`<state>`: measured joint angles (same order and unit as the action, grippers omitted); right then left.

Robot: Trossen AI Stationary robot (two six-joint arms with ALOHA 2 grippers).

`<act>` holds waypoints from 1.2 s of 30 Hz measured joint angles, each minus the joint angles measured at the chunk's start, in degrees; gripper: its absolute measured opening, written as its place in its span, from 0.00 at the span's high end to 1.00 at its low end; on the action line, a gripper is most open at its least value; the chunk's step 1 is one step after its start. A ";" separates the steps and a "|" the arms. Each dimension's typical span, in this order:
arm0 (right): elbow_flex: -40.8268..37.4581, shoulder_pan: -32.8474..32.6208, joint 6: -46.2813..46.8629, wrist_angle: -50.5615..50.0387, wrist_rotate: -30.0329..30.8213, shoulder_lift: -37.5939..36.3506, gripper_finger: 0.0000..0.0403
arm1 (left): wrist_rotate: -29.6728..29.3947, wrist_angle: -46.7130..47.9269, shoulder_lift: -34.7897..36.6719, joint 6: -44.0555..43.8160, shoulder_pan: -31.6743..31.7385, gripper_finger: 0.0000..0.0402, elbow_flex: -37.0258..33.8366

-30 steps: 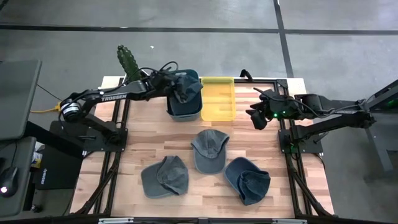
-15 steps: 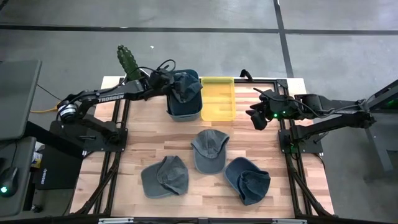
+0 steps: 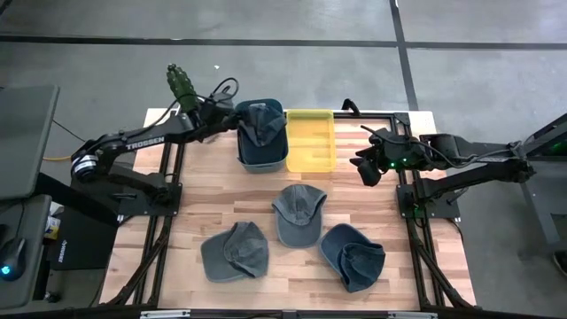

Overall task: Pick & Place hat
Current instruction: Put the blue cap into the blue bin

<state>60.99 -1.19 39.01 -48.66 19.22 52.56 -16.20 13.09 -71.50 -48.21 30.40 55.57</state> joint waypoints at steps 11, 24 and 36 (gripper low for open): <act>0.00 0.00 -1.85 0.01 0.63 0.00 0.60 | 10.46 -1.43 1.25 12.00 -0.17 0.29 0.02; 0.02 0.02 1.87 -8.43 -3.61 -0.13 0.60 | 13.16 -0.91 1.22 8.14 -12.56 0.29 0.02; 0.02 -0.46 6.64 -17.65 -17.66 -0.13 0.60 | 3.88 -0.94 1.20 0.29 -28.96 0.29 0.02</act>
<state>61.01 -1.65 45.65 -66.32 1.56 52.42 -12.32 12.15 -70.30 -47.92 1.43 55.59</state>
